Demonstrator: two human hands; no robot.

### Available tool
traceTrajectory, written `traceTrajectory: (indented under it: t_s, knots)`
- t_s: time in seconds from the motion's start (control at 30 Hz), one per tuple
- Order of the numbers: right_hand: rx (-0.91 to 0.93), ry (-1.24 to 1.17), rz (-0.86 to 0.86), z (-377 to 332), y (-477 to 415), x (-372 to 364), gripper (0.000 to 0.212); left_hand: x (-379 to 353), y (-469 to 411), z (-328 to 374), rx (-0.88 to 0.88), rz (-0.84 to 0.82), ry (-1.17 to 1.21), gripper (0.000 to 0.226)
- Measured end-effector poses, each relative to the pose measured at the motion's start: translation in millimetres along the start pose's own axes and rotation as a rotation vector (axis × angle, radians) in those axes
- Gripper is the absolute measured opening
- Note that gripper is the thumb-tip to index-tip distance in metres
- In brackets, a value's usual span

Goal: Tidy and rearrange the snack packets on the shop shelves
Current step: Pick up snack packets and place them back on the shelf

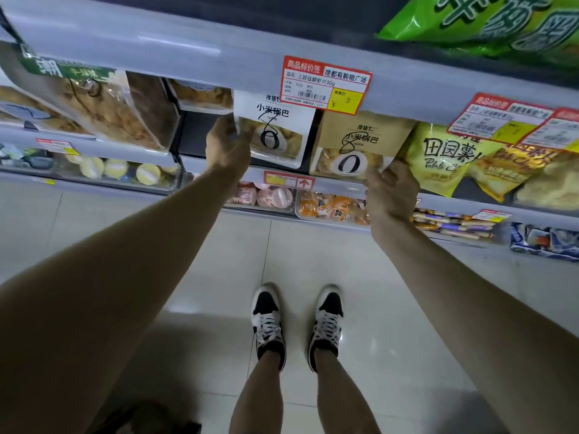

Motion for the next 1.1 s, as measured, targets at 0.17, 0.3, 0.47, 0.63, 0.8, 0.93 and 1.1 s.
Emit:
traceTrajectory:
  t_s: [0.17, 0.3, 0.47, 0.63, 0.8, 0.93, 1.1]
  knots:
    - [0.026, 0.008, 0.108, -6, -1, 2, 0.017, 4, 0, 11, -0.114, 0.11, -0.006, 0.014]
    - [0.009, -0.025, 0.069, 7, -9, -3, 0.015, 11, 4, 14, -0.151, 0.123, 0.007, 0.017]
    - [-0.044, -0.089, 0.029, 17, -17, 0, 0.013, 39, 29, 14, -0.247, 0.17, 0.055, 0.015]
    - [-0.133, -0.223, 0.038, 4, 6, -1, 0.022, 91, 54, -17, -0.097, 0.272, 0.352, 0.016]
    - [-0.186, -0.339, -0.011, -3, 21, -33, 0.023, 134, 80, -42, -0.018, 0.358, 0.467, 0.019]
    - [-0.179, -0.286, -0.06, -10, 30, -77, 0.014, 156, 91, -64, 0.017, 0.396, 0.498, 0.01]
    - [-0.182, -0.295, -0.139, -19, 40, -127, 0.02, 160, 96, -71, 0.042, 0.391, 0.546, 0.015]
Point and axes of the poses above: each hand's wrist, its own y-axis away from the middle knuckle, its own x-axis out of the back of the hand, z = x × y, the point moved 6 cm from there along -y, towards the middle knuckle, and after that the axes turned 6 degrees about y, right-handed, at the moved point
